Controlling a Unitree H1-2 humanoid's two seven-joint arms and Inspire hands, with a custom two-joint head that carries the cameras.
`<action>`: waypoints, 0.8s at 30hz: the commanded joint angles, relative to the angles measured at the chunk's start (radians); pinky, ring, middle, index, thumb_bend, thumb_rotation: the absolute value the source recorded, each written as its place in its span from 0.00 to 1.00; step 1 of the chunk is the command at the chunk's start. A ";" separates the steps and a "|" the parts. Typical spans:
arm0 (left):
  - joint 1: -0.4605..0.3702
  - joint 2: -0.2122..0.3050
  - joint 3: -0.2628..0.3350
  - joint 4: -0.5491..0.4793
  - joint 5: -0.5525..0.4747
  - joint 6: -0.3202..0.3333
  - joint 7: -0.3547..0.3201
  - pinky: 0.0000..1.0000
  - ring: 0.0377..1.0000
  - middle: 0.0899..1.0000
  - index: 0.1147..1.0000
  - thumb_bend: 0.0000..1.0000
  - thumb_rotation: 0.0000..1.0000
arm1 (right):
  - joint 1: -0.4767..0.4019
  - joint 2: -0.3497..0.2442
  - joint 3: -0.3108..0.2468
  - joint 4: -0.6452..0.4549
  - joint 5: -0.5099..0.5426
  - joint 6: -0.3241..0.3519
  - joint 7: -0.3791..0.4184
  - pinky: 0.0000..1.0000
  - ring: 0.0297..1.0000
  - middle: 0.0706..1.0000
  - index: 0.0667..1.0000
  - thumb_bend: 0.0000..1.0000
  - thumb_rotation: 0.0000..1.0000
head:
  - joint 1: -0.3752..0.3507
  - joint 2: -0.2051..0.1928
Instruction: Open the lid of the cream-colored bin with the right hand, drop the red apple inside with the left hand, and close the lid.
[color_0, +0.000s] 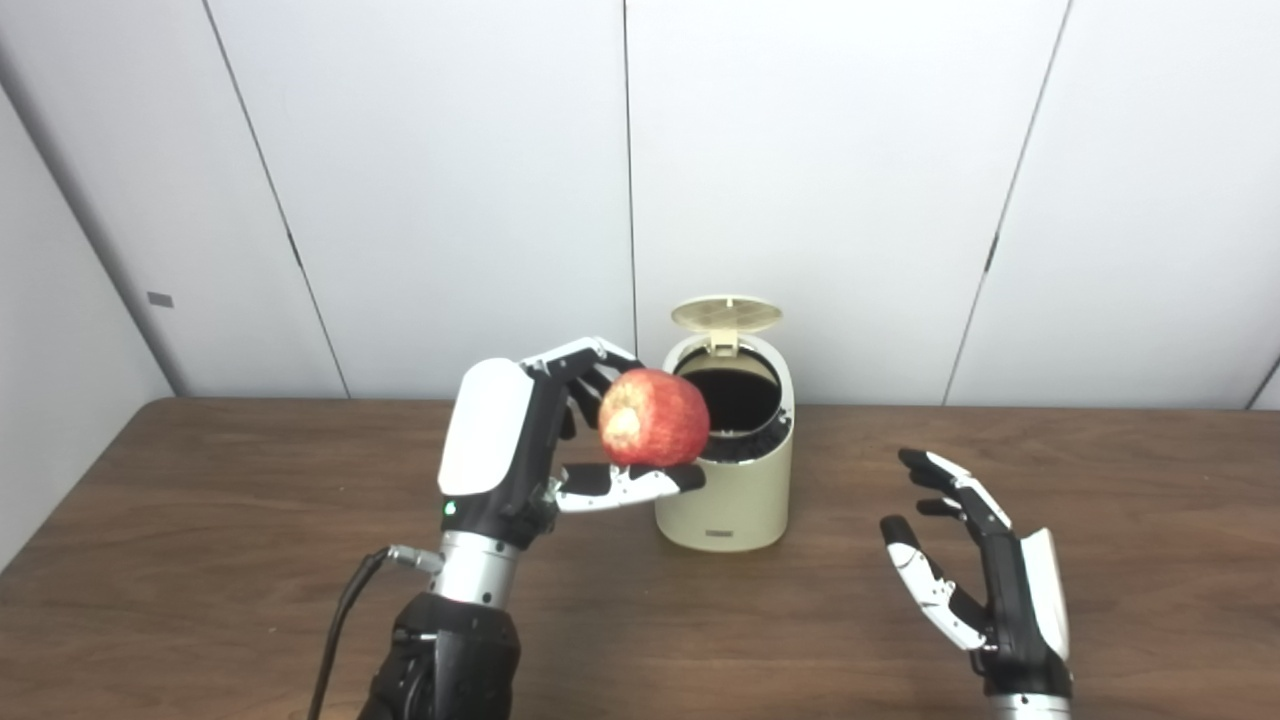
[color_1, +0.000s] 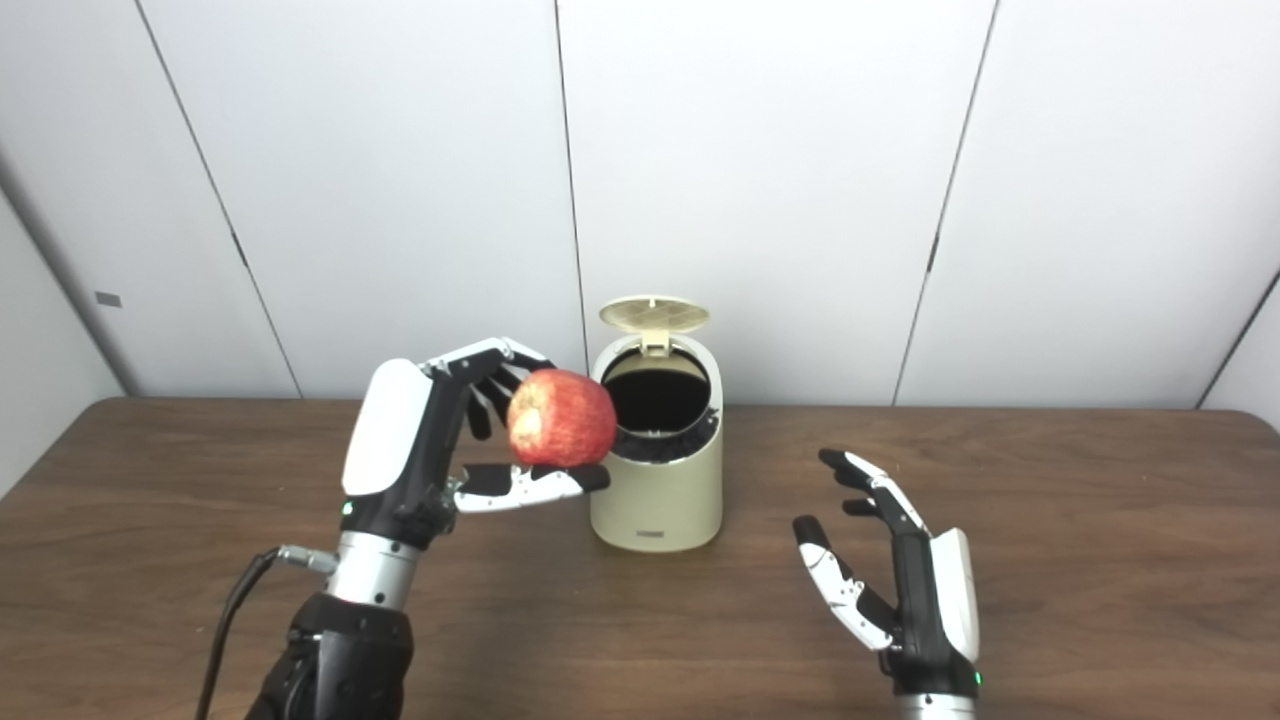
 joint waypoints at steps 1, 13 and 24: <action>-0.064 -0.014 -0.011 0.008 0.023 -0.021 0.034 0.25 0.36 0.41 0.45 0.50 0.00 | 0.008 0.013 0.008 0.022 -0.003 -0.034 -0.026 0.65 0.76 0.77 0.75 0.20 0.65 | -0.003 0.001; -0.171 -0.068 -0.030 0.183 0.026 0.004 0.071 0.24 0.35 0.42 0.45 0.50 0.00 | 0.009 0.019 0.015 0.019 -0.008 -0.020 -0.032 0.64 0.75 0.76 0.74 0.19 0.64 | -0.015 -0.003; -0.226 -0.063 -0.043 0.284 0.046 0.039 0.107 0.23 0.35 0.42 0.44 0.50 0.00 | 0.012 0.017 0.023 0.027 0.012 -0.039 -0.032 0.65 0.75 0.77 0.75 0.20 0.59 | -0.019 -0.004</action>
